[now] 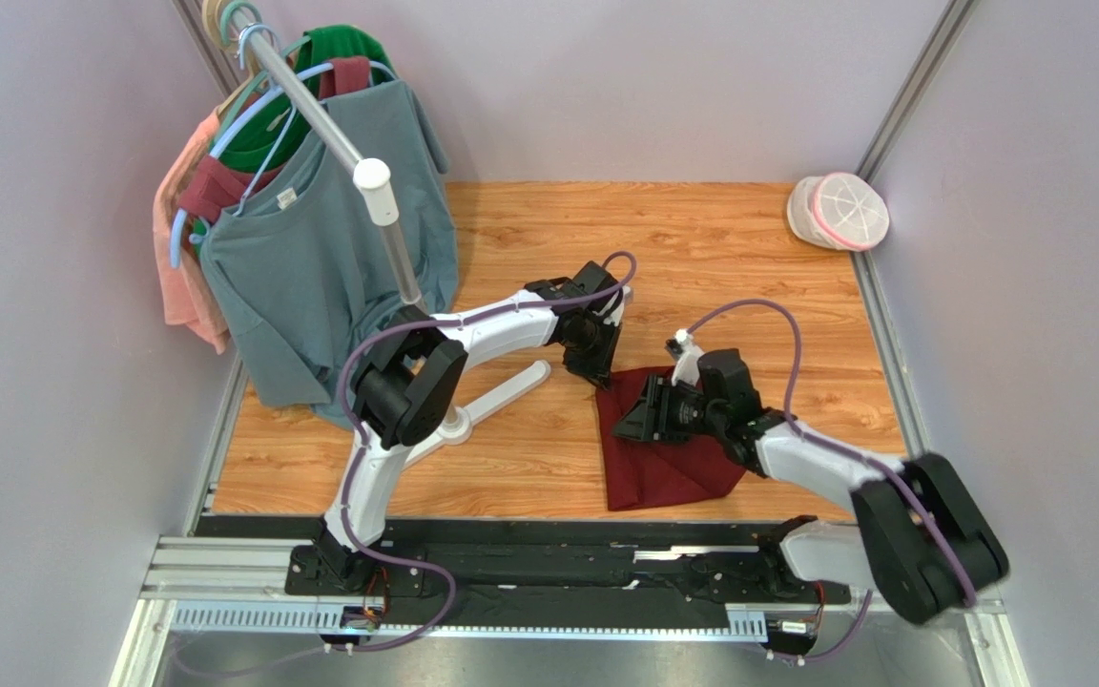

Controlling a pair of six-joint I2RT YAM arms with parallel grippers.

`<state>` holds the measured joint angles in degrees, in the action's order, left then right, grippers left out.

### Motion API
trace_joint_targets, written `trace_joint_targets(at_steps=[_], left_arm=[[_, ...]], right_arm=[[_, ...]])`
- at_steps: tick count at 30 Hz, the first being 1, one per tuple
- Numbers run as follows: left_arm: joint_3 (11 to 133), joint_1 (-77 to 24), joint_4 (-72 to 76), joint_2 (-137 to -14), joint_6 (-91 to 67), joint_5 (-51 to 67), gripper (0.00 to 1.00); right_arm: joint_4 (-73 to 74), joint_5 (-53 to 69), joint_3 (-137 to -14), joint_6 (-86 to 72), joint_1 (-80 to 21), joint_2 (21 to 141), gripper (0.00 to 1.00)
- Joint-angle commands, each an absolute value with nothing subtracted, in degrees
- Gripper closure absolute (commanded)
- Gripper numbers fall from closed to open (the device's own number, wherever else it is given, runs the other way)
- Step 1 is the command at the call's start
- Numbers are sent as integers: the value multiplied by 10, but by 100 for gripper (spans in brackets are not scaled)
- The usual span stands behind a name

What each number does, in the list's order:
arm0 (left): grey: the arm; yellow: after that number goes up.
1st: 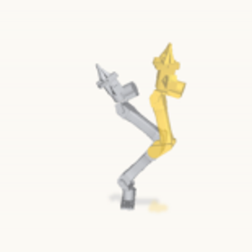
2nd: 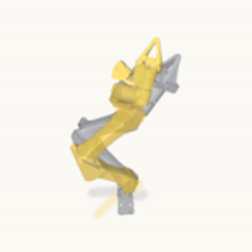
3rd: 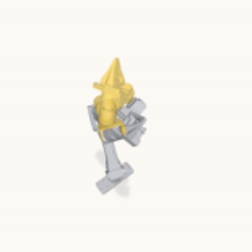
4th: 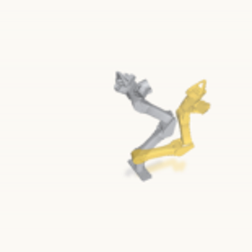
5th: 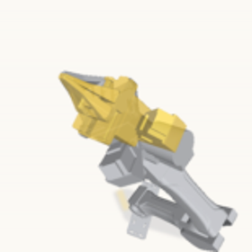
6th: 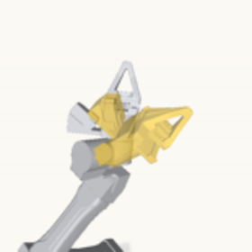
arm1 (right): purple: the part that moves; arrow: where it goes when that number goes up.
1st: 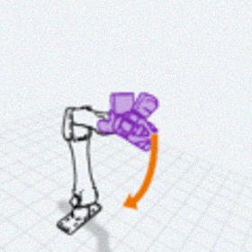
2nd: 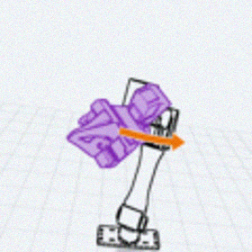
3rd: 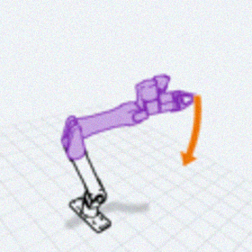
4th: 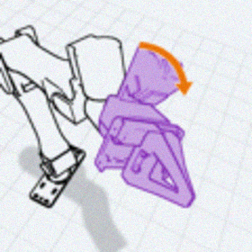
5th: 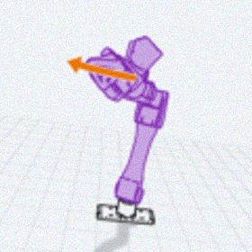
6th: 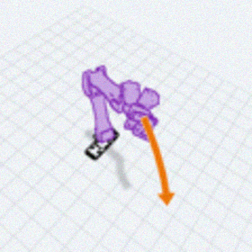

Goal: Fold the napkin, place the utensils inside, and roll it up
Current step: Roll the napkin with the utensil

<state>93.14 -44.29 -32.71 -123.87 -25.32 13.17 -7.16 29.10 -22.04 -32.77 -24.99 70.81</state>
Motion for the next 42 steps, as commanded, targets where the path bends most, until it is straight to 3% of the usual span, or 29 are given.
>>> trace_joint_targets(at_steps=[1, 7, 11, 17, 24, 42], left_arm=[[947, -443, -380, -1253, -228, 120, 94], [958, -443, -386, -1259, -226, 126, 94], [966, -443, -393, -1263, -225, 127, 94], [969, -443, -393, -1264, -227, 126, 94], [968, -443, -394, -1261, -225, 126, 94], [969, -443, -400, -1258, -222, 125, 94]], right_arm=[[139, 139, -279, -278, -271, 588, 44], [272, 4, -340, -305, -409, 518, 45], [294, -64, -363, -363, -533, 547, 45], [311, -142, -402, -417, -641, 637, 46], [326, -193, -454, -424, -694, 708, 47], [301, -202, -438, -468, -688, 818, 48]])
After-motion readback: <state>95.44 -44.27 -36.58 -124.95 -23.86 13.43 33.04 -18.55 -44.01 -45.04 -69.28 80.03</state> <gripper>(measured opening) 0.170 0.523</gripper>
